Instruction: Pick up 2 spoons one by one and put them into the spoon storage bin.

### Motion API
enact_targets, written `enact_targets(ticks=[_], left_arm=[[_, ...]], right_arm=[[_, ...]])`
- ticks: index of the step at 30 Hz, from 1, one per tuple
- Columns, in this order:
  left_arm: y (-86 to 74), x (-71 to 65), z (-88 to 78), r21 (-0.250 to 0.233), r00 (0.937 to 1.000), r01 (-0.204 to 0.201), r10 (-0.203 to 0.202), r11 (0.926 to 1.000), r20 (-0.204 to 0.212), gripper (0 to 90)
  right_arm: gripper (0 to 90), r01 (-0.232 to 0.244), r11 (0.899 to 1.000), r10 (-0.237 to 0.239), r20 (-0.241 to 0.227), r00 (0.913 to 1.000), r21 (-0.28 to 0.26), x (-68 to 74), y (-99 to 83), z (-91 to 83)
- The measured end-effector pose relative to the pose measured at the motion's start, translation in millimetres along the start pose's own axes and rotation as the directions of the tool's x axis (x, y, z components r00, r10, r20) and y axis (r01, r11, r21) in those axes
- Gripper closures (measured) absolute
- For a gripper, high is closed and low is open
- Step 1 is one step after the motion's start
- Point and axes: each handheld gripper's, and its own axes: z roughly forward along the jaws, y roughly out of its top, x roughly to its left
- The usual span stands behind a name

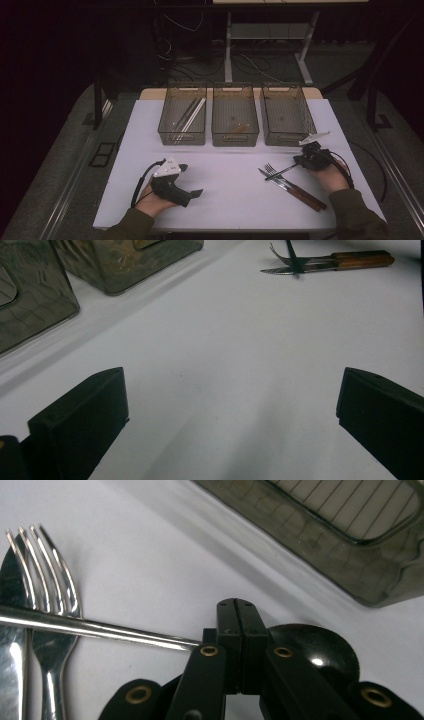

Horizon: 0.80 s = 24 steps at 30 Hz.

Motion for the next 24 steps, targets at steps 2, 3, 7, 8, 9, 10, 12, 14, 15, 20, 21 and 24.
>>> enact_targets(ticks=[2, 3, 7, 8, 9, 10, 12, 14, 15, 20, 21, 24], left_arm=[[0.0, -0.2, 0.1, 0.001, 1.0, 0.0, 0.0, 1.0, 0.0, 0.0], [0.0, -0.4, 0.1, 0.0, 1.0, 0.001, -0.001, 1.0, 0.0, 0.0], [0.0, -0.3, 0.0, -0.002, 1.0, 0.001, -0.001, 1.0, 0.002, 0.0], [0.0, -0.1, 0.0, -0.001, 1.0, 0.001, -0.001, 1.0, 0.001, 0.0], [0.0, -0.1, 0.1, 0.0, 1.0, 0.001, -0.001, 1.0, 0.002, 0.0], [0.0, -0.2, 0.1, -0.001, 1.0, 0.001, -0.001, 1.0, 0.003, 0.0], [0.1, -0.4, 0.0, -0.001, 1.0, -0.001, 0.001, 1.0, 0.004, 0.0], [0.2, -0.6, 0.0, -0.001, 1.0, -0.001, 0.001, 1.0, 0.004, 0.0], [0.2, -0.7, 0.0, -0.002, 1.0, -0.001, 0.001, 1.0, 0.004, 0.0], [0.4, -0.9, 0.1, 0.001, 1.0, -0.002, 0.002, 1.0, 0.005, 0.0], [0.4, -0.9, 0.3, 0.002, 1.0, -0.001, 0.001, 1.0, 0.006, 0.0], [0.5, -0.9, 0.4, 0.001, 1.0, -0.004, 0.004, 1.0, 0.006, 0.0]], right_arm=[[90.0, 0.003, 1.0, -0.002, -0.005, 1.0, 0.007, 0.9, -0.7, -1.2], [90.0, 0.005, 1.0, -0.005, -0.003, 1.0, 0.008, 1.3, -0.7, -1.1], [90.0, 0.002, 1.0, -0.002, -0.003, 1.0, 0.021, 2.3, -1.3, -2.6], [90.0, 0.007, 1.0, -0.007, -0.004, 1.0, 0.021, 2.8, -2.1, -3.3], [90.0, 0.005, 1.0, -0.005, -0.004, 1.0, 0.023, 3.5, -3.2, -4.4], [90.0, 0.006, 1.0, -0.006, -0.007, 1.0, 0.024, 3.7, -4.6, -5.4], [90.0, 0.006, 1.0, -0.006, -0.008, 0.9999, 0.031, 4.7, -7.5, -7.9], [90.0, 0.007, 0.999, -0.007, -0.012, 0.9999, 0.038, 5.5, -11.0, -10.8], [90.0, 0.009, 0.999, -0.008, -0.014, 0.9999, 0.041, 5.5, -12.0, -11.8], [90.0, 0.007, 0.999, -0.006, -0.019, 0.9998, 0.053, 7.3, -19.8, -18.1], [90.0, 0.008, 0.999, -0.006, -0.022, 0.9997, 0.05, 7.5, -21.1, -19.0], [90.0, 0.008, 1.0, -0.007, -0.022, 0.9997, 0.014, 6.7, -22.8, -19.4]])
